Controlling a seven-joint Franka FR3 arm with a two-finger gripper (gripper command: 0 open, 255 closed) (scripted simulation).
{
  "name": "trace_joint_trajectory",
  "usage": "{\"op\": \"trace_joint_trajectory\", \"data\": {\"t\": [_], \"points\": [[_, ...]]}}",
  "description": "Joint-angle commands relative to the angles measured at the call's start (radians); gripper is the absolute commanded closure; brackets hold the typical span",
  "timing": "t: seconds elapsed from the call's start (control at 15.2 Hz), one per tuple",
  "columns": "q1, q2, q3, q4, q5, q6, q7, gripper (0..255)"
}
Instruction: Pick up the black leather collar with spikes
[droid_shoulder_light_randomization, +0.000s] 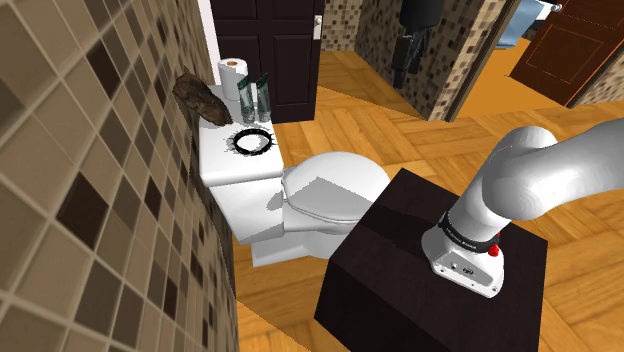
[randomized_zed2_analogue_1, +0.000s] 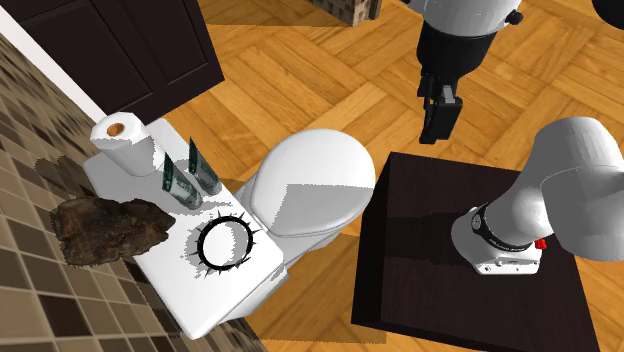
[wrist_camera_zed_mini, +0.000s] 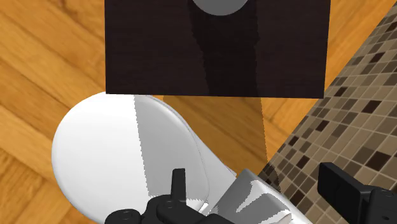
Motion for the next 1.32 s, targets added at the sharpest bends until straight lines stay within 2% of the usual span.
{"op": "trace_joint_trajectory", "data": {"t": [0.0,0.59,1.25], "points": [[0.000,0.000,0.000,0.000,0.000,0.000,0.000,0],[0.039,0.233,0.025,-0.017,0.039,0.321,0.004,0],[0.077,0.554,0.057,0.096,0.068,0.612,0.000,0]]}}
